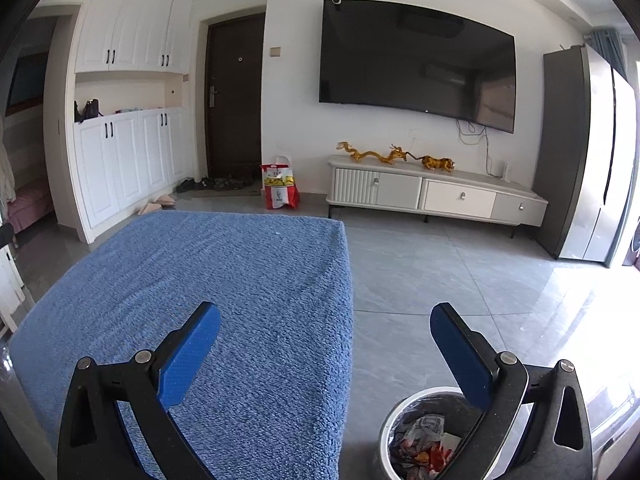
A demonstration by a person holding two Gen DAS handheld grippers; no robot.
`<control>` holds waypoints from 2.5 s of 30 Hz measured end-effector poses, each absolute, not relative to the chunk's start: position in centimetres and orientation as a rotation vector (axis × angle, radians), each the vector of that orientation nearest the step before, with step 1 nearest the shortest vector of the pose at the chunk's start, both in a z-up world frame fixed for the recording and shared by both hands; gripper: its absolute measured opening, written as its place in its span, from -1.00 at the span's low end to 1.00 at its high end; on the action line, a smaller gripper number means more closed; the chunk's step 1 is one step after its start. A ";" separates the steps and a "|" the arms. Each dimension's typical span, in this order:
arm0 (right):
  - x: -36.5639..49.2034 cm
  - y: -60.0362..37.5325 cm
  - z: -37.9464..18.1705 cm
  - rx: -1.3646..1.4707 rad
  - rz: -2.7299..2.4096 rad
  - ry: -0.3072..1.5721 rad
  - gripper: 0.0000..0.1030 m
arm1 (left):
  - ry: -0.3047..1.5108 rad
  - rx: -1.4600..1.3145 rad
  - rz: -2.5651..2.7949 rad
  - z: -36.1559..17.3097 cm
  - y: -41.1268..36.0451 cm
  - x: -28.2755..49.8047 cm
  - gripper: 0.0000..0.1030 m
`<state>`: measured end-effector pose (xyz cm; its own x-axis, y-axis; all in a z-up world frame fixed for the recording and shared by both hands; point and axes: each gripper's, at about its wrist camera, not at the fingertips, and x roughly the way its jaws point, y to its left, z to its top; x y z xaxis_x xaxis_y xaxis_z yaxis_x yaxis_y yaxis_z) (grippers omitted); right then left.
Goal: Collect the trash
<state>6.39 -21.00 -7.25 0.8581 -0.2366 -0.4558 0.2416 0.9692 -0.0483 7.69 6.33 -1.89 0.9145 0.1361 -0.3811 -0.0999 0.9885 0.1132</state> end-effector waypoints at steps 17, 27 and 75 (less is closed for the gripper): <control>6.1 -20.5 -8.3 0.017 -0.233 0.494 1.00 | 0.422 0.107 0.115 -3.1 4.7 7.7 0.61; 5.5 -21.6 -8.0 0.041 -0.258 0.488 1.00 | 0.412 0.107 0.101 -2.8 4.0 7.1 0.61; 3.0 -21.9 -5.8 0.023 -0.269 0.423 1.00 | 0.356 0.104 0.076 -2.0 3.6 4.5 0.61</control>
